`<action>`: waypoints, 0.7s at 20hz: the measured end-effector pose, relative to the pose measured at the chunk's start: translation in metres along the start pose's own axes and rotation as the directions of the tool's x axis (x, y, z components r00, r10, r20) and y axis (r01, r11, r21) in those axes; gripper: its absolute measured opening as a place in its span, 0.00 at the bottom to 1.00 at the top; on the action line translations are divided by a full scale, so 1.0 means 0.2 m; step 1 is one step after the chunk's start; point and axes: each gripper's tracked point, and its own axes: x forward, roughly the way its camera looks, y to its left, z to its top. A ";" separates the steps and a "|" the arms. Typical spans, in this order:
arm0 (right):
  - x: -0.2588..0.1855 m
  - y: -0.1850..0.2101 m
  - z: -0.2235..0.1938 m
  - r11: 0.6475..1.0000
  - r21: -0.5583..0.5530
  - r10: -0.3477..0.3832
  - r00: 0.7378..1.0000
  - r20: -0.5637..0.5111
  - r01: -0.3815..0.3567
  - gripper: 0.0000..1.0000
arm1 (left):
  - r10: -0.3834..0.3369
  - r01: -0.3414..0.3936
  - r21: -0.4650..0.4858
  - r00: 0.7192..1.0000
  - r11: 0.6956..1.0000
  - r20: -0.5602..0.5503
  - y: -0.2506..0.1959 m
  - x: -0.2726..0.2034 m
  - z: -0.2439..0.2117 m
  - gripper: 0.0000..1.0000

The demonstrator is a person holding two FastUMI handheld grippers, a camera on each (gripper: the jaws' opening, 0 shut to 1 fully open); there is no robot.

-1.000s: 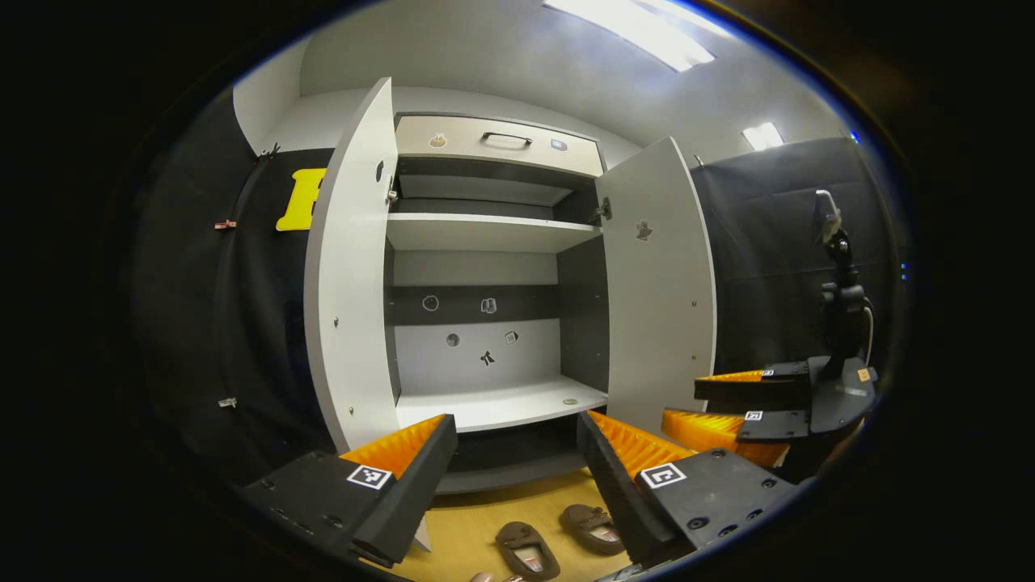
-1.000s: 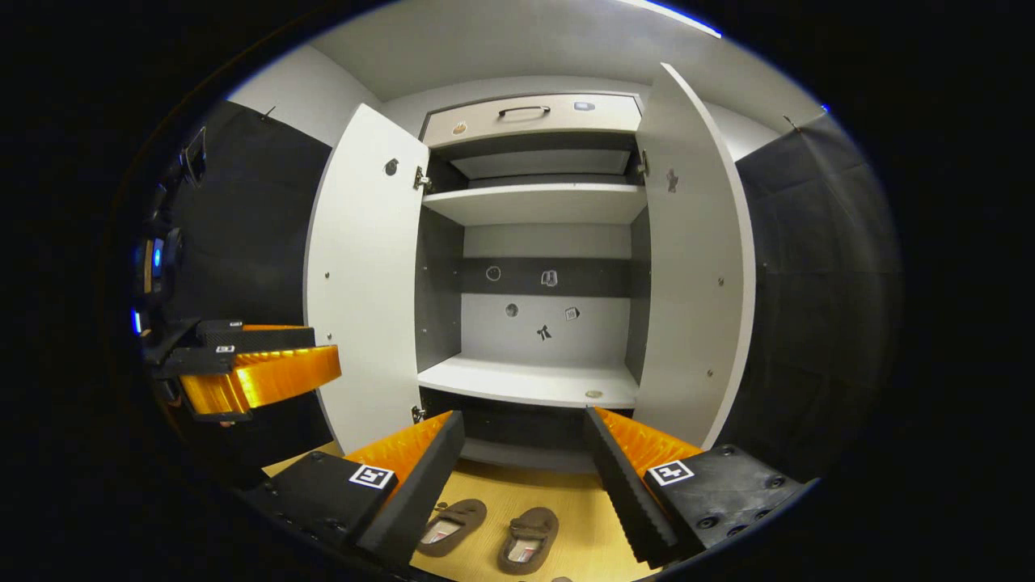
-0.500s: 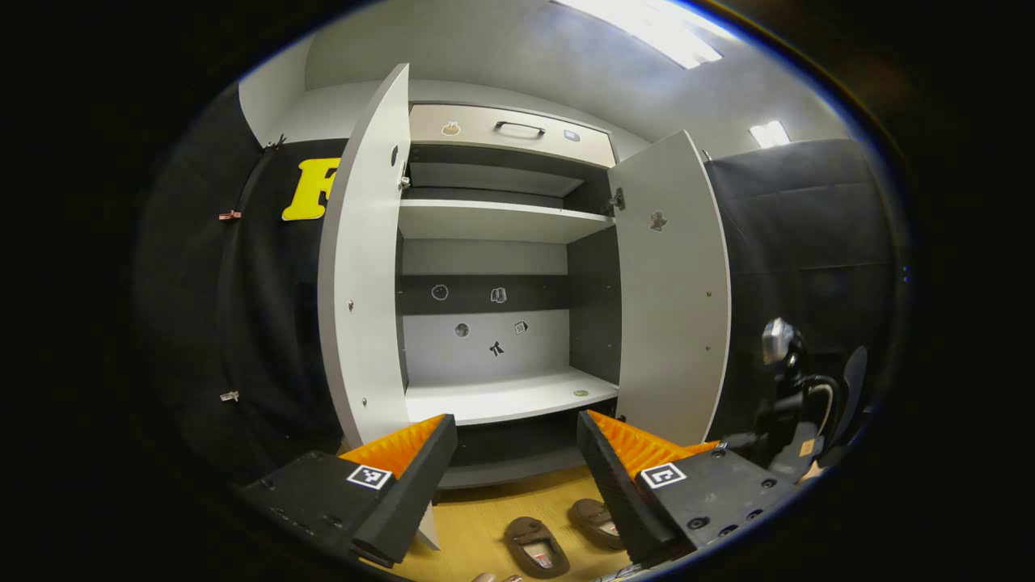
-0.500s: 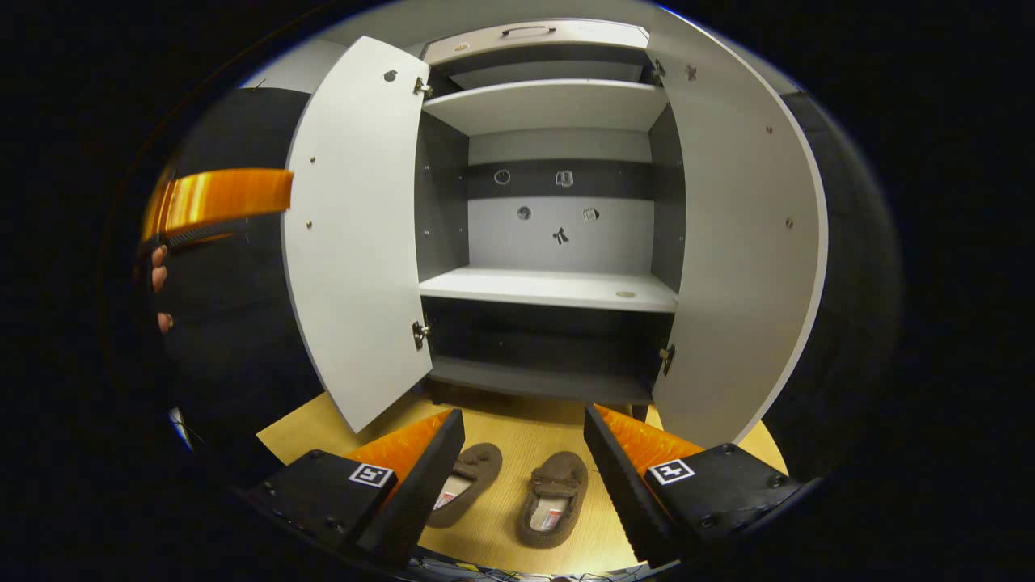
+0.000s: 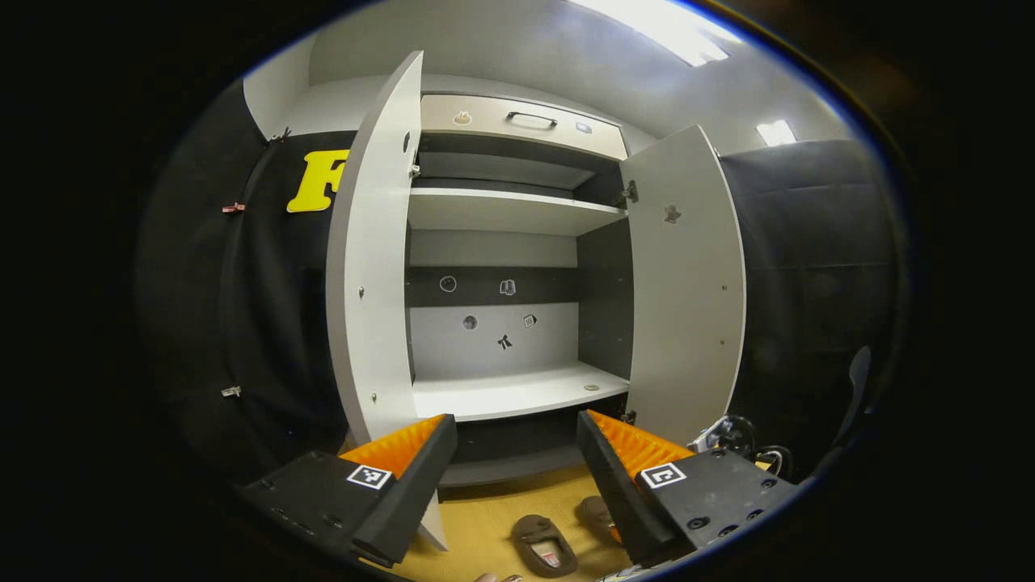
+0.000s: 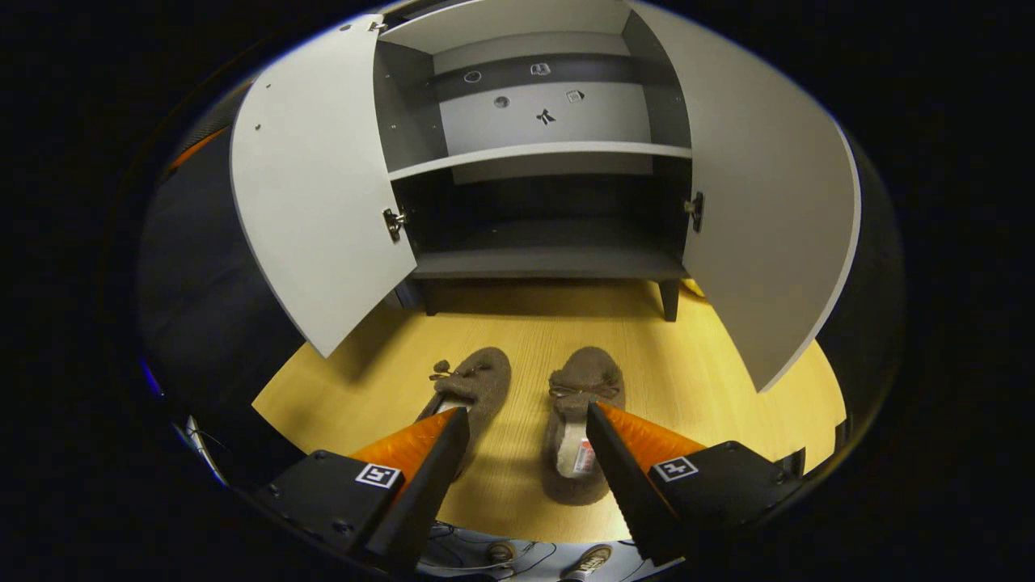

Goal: Grab one shoe with the right hand and put it into the shoe cabinet, grab the other shoe with the left hand and put it into the shoe cabinet; then close the right door with the right hand and the left door with the left hand.

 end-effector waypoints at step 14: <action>0.47 -0.13 -0.24 0.996 0.066 -0.049 0.990 -0.129 0.058 0.81 | 0.048 -0.046 0.031 0.998 0.998 -0.048 0.11 0.05 -0.08 0.95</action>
